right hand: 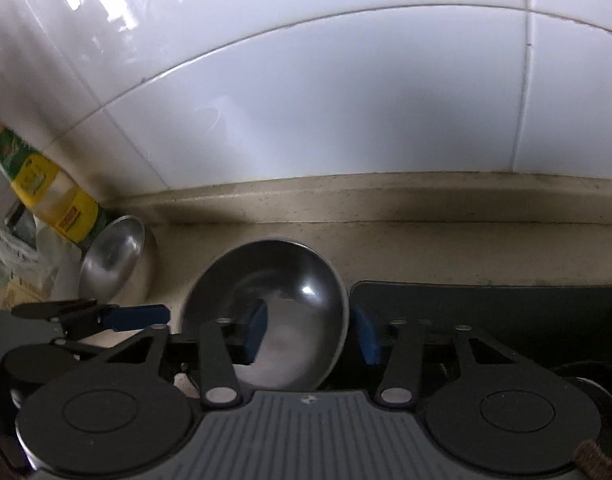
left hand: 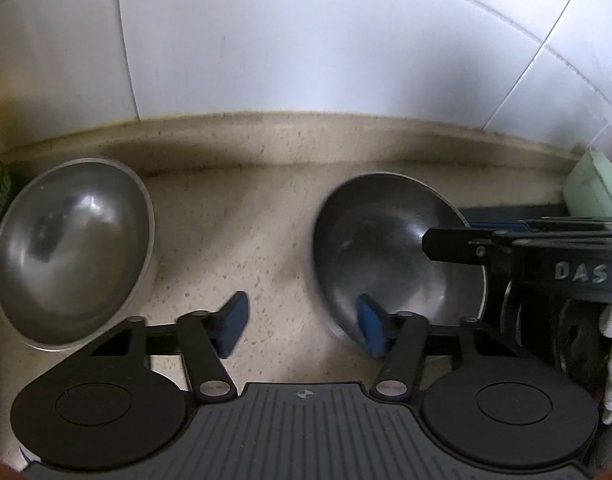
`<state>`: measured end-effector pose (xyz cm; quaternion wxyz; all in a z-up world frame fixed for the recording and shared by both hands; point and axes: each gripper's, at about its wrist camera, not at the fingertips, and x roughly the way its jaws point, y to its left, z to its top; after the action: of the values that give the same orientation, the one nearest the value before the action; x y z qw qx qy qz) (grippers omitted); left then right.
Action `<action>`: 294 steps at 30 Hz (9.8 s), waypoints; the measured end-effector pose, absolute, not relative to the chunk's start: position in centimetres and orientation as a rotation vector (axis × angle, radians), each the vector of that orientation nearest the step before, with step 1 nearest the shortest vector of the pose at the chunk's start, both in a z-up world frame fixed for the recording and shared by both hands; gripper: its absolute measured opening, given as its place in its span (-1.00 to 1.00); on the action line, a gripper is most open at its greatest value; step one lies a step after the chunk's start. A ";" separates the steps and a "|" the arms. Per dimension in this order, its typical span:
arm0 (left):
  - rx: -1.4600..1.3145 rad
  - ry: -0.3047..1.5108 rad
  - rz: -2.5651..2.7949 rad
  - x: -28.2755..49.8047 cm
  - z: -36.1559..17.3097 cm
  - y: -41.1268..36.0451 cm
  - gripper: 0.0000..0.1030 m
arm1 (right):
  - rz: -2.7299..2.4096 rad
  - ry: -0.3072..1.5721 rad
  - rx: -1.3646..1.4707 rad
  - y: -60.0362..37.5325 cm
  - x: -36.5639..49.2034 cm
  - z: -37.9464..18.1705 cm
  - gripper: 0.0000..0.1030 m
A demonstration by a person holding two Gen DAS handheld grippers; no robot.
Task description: Organize plates and bowls
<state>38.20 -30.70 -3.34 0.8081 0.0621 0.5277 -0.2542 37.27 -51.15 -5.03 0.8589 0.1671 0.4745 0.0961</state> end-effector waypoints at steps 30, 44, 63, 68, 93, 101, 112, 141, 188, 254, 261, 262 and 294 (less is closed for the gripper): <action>0.224 0.978 -0.572 35.4 -1.2 -30.0 -0.01 | 0.278 1.027 0.478 -48.8 36.3 -6.3 -0.60; 0.190 0.836 -0.551 31.0 4.5 -26.8 0.02 | 0.319 0.917 0.435 -47.0 33.5 -0.1 -0.60; 0.177 0.830 -0.538 24.1 5.4 -20.3 0.22 | 0.401 0.953 0.410 -41.4 27.9 1.9 -0.60; 0.172 0.844 -0.534 24.0 5.1 -19.7 0.23 | 0.411 0.976 0.414 -40.6 27.7 1.4 -0.60; 0.159 0.954 -0.534 25.4 1.6 -19.1 0.20 | 0.368 1.082 0.338 -39.6 29.0 -1.7 -0.41; 0.093 0.909 -0.453 27.0 2.9 -17.0 0.37 | 0.341 1.035 0.289 -40.4 29.6 -0.8 -0.32; -0.095 0.915 -0.294 31.9 2.1 -16.0 0.58 | 0.349 0.955 0.293 -39.7 34.5 -0.3 -0.20; -0.247 1.087 -0.271 37.6 -4.4 -17.8 0.24 | 0.486 1.088 0.378 -37.3 45.7 -8.2 -0.69; 0.084 0.886 -0.420 34.8 3.8 -22.1 0.02 | 0.375 0.967 0.405 -42.2 39.4 -1.9 -0.62; 0.122 0.934 -0.556 22.8 3.0 -15.1 0.40 | 0.259 1.013 0.348 -40.1 26.6 -1.5 -0.40; 0.146 0.920 -0.618 21.9 3.2 -15.2 0.54 | 0.258 1.023 0.392 -40.3 26.9 -2.0 -0.28; 0.157 0.919 -0.625 21.6 3.2 -15.3 0.54 | 0.260 1.026 0.398 -40.3 26.9 -2.1 -0.28; 0.356 0.943 -0.762 21.0 -0.7 -17.5 0.64 | 0.251 1.089 0.484 -40.0 28.0 -4.3 -0.09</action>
<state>20.97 -17.48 -0.68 0.8069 0.1664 0.4407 -0.3563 28.03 -40.00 -4.26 0.8202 0.2274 0.5115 0.1181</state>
